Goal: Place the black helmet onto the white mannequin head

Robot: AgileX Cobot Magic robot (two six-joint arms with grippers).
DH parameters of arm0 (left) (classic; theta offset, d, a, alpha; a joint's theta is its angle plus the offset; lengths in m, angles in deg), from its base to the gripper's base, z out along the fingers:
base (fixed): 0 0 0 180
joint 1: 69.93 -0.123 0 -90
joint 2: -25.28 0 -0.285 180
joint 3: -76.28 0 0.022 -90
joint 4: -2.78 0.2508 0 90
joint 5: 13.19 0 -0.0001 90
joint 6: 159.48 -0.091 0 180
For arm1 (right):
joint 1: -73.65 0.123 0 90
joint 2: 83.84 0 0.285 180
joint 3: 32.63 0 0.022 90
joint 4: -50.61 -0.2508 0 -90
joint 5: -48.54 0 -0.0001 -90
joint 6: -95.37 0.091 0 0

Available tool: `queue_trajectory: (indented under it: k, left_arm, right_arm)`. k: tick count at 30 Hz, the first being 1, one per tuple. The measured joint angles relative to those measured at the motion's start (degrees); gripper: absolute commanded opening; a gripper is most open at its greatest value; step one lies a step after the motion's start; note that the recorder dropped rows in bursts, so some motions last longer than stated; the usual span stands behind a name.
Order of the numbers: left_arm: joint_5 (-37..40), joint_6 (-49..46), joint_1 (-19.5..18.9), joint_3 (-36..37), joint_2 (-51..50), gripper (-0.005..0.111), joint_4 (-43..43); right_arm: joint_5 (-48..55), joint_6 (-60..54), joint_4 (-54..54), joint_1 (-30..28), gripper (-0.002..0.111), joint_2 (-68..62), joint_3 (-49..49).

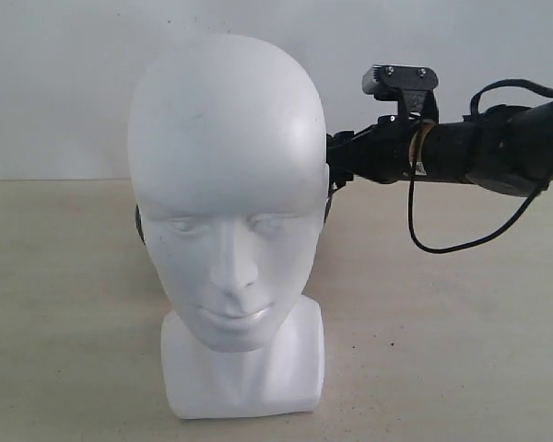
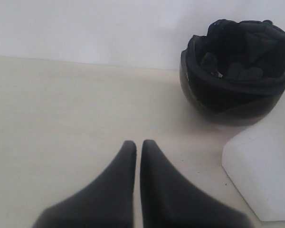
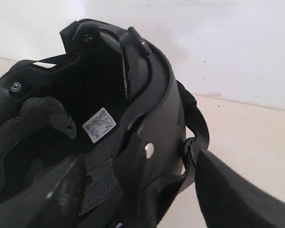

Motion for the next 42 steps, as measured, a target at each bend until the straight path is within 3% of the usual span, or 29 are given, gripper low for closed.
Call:
queue_trajectory:
  k: [2, 5, 11, 21, 42]
  left_arm:
    - [0.0, 0.0, 0.0, 0.0, 0.0, 0.004, 0.0]
    - [0.0, 0.0, 0.0, 0.0, 0.0, 0.004, 0.0]
    - [0.0, 0.0, 0.0, 0.0, 0.0, 0.004, 0.0]
    - [0.0, 0.0, 0.0, 0.0, 0.0, 0.004, 0.0]
    - [0.0, 0.0, 0.0, 0.0, 0.0, 0.004, 0.0]
  right_arm:
    - [0.27, 0.13, 0.0, 0.0, 0.058, -1.05, -1.07]
    - [1.03, 0.59, 0.0, 0.13, 0.032, -1.67, -1.75]
    - [1.12, 1.9, 1.97, 0.51, 0.001, -1.77, -2.01]
    - [3.97, 5.96, 5.21, 0.51, 0.0, -1.65, -2.12]
    - [25.01, 2.44, 7.73, 0.73, 0.0, 6.3, 0.03]
